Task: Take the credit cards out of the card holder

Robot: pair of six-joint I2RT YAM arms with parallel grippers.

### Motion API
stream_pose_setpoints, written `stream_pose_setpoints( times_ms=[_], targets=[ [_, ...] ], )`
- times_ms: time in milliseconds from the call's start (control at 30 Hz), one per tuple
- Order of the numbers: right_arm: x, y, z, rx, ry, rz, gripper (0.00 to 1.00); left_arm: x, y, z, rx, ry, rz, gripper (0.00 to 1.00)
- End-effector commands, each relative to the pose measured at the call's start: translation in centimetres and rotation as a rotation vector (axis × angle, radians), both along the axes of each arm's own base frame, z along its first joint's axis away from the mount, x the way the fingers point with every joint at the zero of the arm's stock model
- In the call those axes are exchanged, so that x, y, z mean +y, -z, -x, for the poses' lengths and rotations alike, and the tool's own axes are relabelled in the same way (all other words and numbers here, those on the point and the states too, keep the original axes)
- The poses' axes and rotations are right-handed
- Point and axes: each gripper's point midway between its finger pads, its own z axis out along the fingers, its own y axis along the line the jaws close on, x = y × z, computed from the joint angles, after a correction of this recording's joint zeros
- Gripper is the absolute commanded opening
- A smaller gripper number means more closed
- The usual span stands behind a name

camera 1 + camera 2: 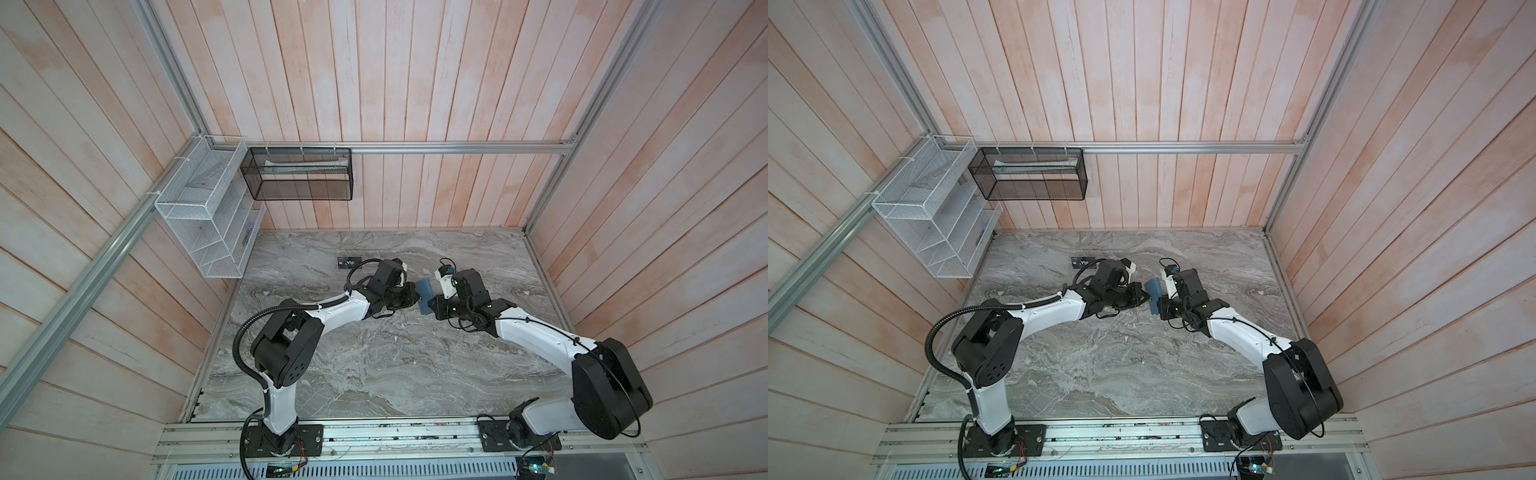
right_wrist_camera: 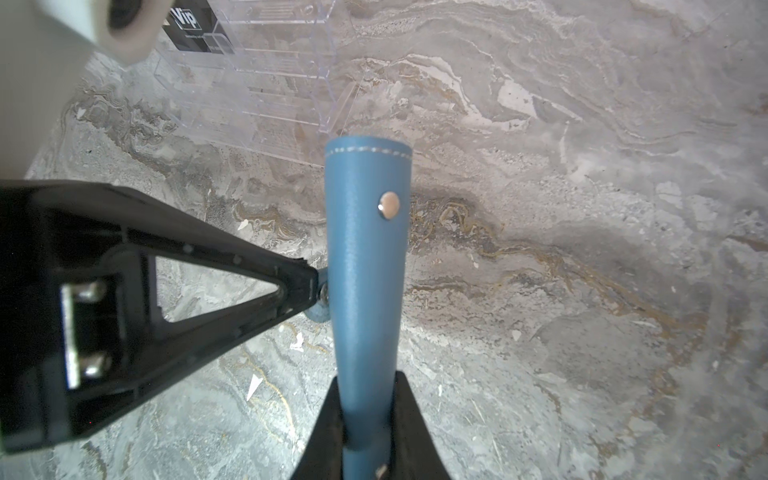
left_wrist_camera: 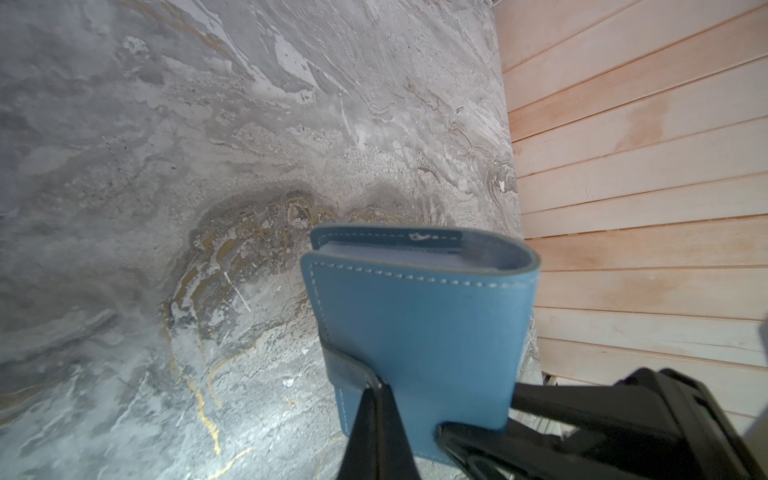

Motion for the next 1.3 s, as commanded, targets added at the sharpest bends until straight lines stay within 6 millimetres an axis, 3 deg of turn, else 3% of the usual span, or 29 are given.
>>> stream_pose_setpoints(
  times_ms=[0, 1067, 1267],
  targets=[
    [0.3, -2.6, -1.7, -0.072, 0.001, -0.063, 0.00, 1.0, 1.0, 1.0, 0.012, 0.007, -0.052, 0.00],
    [-0.5, -1.1, -2.5, 0.034, -0.022, -0.154, 0.00, 2.1, 1.3, 2.0, -0.058, 0.070, -0.093, 0.00],
    [-0.2, -1.1, -2.3, 0.041, -0.034, -0.168, 0.00, 1.0, 1.1, 2.1, -0.041, 0.108, -0.062, 0.00]
  ],
)
